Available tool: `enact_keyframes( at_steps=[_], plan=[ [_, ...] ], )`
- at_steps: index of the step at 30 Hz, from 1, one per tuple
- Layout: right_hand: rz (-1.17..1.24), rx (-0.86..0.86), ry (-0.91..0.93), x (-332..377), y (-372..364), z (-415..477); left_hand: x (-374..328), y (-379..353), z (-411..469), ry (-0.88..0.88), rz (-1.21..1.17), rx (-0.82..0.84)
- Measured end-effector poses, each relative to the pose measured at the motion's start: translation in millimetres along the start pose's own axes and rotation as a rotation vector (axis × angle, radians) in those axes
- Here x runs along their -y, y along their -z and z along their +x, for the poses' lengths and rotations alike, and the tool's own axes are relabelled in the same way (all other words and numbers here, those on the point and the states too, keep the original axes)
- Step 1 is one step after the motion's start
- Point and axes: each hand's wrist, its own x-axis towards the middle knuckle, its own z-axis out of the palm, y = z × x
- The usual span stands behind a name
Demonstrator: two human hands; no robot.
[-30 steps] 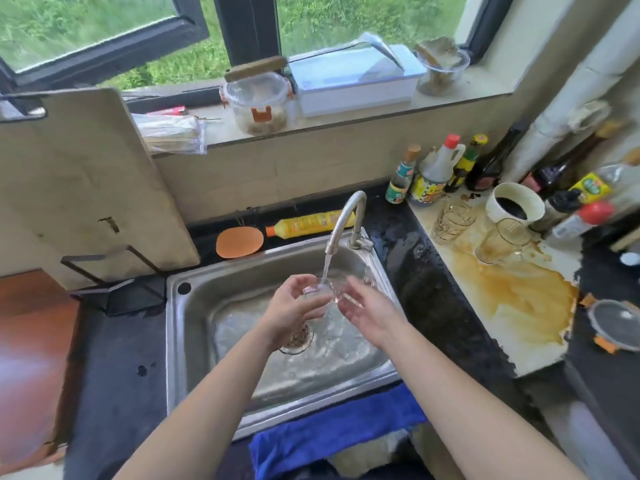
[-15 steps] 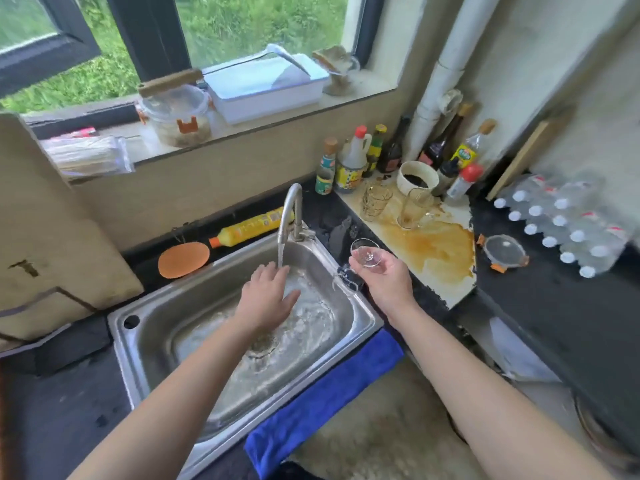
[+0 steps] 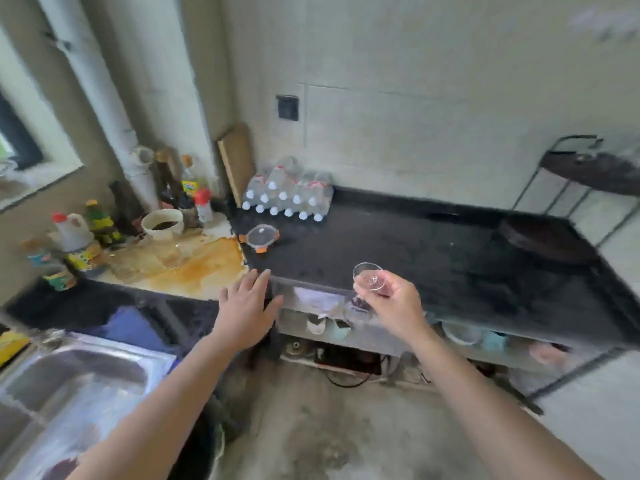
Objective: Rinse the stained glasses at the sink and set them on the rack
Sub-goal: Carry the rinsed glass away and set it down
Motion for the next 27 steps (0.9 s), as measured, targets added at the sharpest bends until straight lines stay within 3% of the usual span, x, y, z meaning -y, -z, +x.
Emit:
enact_keyframes(
  at_steps=[5, 10, 17, 27],
  plan=[
    [-0.040, -0.275, -0.024, -41, 179, -20, -185, -39, 25, -0.230, 0.013, 0.025],
    [-0.098, -0.501, -0.077, -77, 306, -27, -326, -73, 48, -0.463, 0.087, 0.077],
    [-0.154, -0.645, -0.153, -129, 410, 32, -460, -116, 136, -0.683, 0.118, 0.107],
    [-0.199, -0.749, -0.149, -128, 546, 230, -629, -129, 335, -0.821, 0.097, 0.075]
  ],
)
